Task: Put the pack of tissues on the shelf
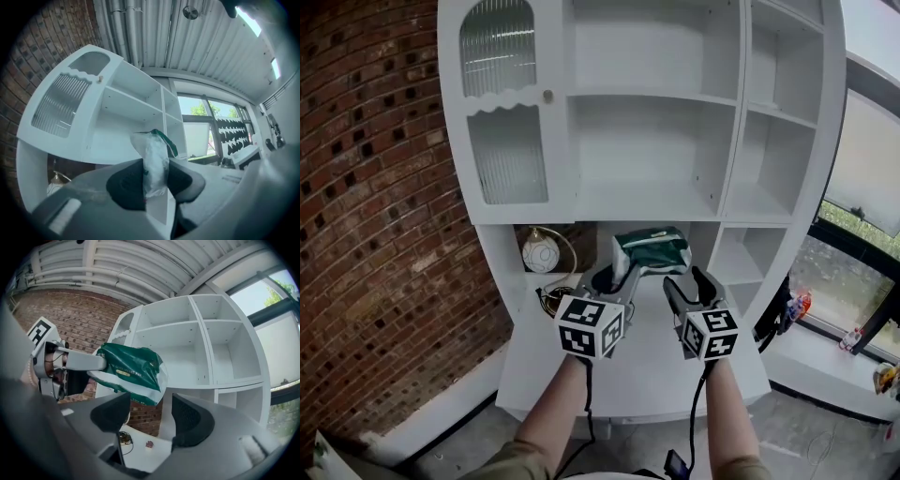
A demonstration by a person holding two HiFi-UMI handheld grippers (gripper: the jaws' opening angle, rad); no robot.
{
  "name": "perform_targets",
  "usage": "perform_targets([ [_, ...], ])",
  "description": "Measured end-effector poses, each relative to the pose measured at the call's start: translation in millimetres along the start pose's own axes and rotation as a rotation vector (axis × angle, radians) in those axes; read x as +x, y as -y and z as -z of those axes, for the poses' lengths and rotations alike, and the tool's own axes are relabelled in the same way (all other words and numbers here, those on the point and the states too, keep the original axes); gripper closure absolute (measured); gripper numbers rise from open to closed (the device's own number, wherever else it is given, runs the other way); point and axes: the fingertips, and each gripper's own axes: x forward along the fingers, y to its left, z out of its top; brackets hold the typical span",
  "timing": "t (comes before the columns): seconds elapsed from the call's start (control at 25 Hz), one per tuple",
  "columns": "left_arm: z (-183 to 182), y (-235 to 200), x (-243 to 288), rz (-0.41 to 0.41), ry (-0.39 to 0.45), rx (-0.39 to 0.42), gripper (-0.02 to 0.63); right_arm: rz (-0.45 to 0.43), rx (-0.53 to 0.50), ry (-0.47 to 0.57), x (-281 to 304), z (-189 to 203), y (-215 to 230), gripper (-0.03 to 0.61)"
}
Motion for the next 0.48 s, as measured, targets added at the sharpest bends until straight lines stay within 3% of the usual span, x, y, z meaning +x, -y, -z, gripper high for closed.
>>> perform_targets([
  [0.12,1.4,-1.5,5.3,0.040,-0.008,-0.016,0.505,-0.072,0.051,-0.005,8.1,3.1,4.1,0.292],
  [0.36,2.8,-5.4,22.1,0.080,-0.009,-0.034,0.504,-0.197,0.026,0.033,21.4,-4.5,8.1,0.293],
  [0.48,5.6,-10.7,32.2,0.070,-0.004,-0.061,0.505,-0.224,0.038,0.038,30.3,-2.6,19.6,0.330],
])
